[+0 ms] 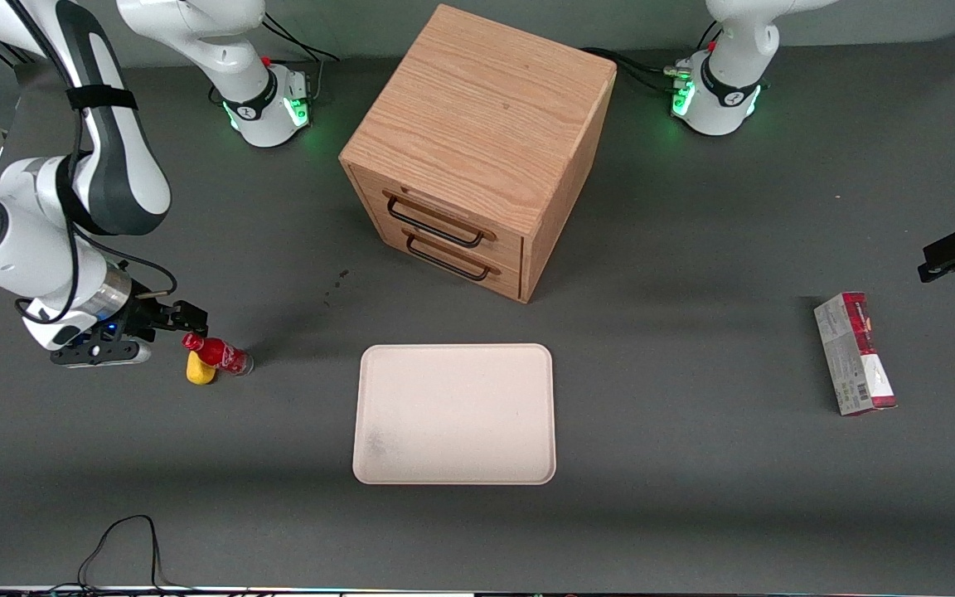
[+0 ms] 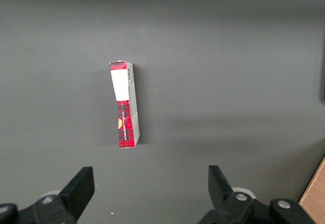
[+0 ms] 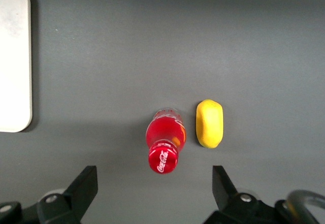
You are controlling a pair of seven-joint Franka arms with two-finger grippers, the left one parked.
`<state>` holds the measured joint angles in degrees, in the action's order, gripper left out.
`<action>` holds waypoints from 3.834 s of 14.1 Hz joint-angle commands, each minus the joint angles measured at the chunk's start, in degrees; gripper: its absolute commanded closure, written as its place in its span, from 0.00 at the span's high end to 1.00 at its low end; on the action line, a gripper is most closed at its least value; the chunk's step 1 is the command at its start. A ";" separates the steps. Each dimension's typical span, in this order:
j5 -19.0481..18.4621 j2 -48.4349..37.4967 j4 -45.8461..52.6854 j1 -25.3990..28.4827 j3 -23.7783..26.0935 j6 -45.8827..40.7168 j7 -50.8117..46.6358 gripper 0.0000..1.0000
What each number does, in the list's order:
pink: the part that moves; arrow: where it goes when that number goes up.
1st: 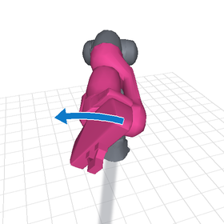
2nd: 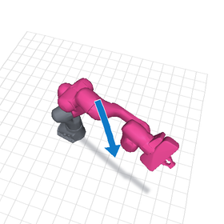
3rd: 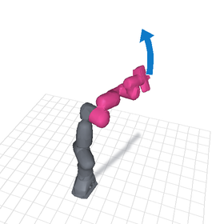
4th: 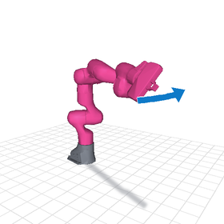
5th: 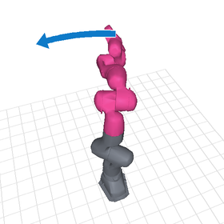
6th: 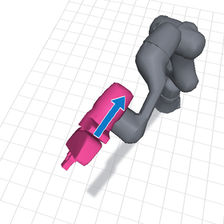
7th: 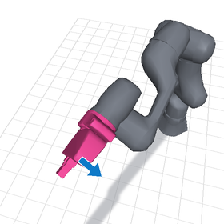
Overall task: Place coke bottle on tray
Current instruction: 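Close the right gripper around the red Coca-Cola bottle's cap end, then lift the bottle and carry it with the right gripper toward the tray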
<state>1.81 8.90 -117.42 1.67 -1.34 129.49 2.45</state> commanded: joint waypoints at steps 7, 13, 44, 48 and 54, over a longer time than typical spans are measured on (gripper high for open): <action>0.39 2.69 -2.20 0.17 -0.25 5.15 -0.08 1.00; 0.03 6.30 1.57 0.26 -0.16 4.37 1.06 1.00; -3.40 7.36 44.26 -0.27 -0.16 -45.16 1.50 0.00; -3.22 6.04 52.10 -0.44 -0.42 -55.38 3.00 0.00; -2.96 10.59 62.20 0.08 6.41 -56.19 2.39 0.00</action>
<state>-0.86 14.80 -62.77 1.43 1.61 74.27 4.32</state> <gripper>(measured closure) 0.687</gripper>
